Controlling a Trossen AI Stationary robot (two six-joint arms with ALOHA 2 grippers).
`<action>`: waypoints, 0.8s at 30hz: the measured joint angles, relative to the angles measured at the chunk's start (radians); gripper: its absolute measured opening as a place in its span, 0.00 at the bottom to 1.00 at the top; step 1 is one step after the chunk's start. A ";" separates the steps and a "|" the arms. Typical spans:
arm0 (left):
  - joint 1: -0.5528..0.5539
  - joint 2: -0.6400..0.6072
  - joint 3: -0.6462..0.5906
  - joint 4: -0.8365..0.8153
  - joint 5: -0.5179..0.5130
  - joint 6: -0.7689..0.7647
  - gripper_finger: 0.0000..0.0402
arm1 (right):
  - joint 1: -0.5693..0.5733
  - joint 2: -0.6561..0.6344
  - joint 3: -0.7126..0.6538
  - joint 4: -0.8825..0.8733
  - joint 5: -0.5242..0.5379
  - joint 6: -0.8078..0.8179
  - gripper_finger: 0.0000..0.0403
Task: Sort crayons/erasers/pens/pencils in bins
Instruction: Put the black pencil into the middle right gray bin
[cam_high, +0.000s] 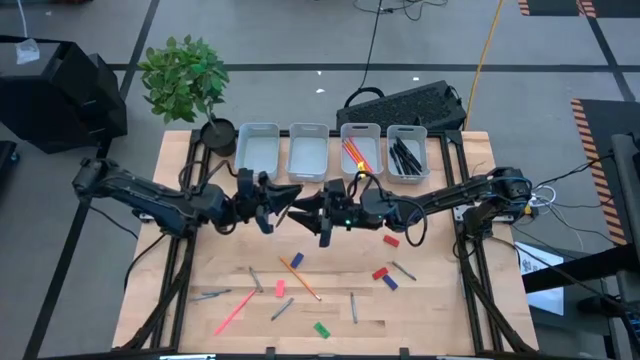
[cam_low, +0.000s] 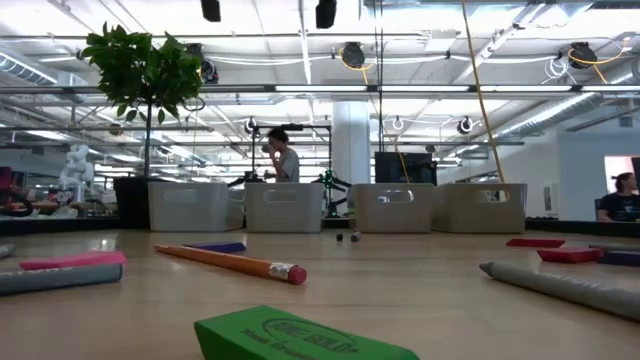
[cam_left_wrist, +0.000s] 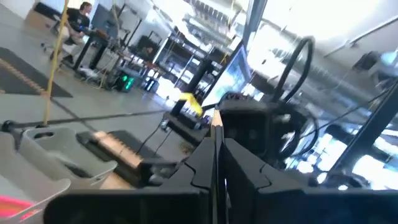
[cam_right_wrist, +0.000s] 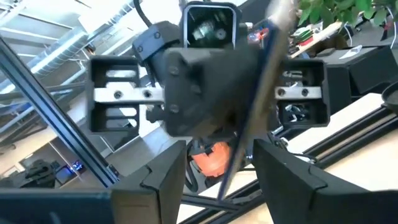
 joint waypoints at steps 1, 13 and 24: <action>0.000 0.013 0.000 0.021 0.001 0.000 0.06 | -0.002 0.000 0.000 0.000 -0.001 0.002 0.45; 0.001 0.091 0.001 0.153 -0.002 0.001 0.06 | -0.006 -0.001 -0.002 0.003 -0.008 0.005 0.41; 0.002 0.091 0.001 0.155 -0.003 0.011 0.06 | -0.007 -0.001 0.000 0.003 -0.015 -0.006 0.10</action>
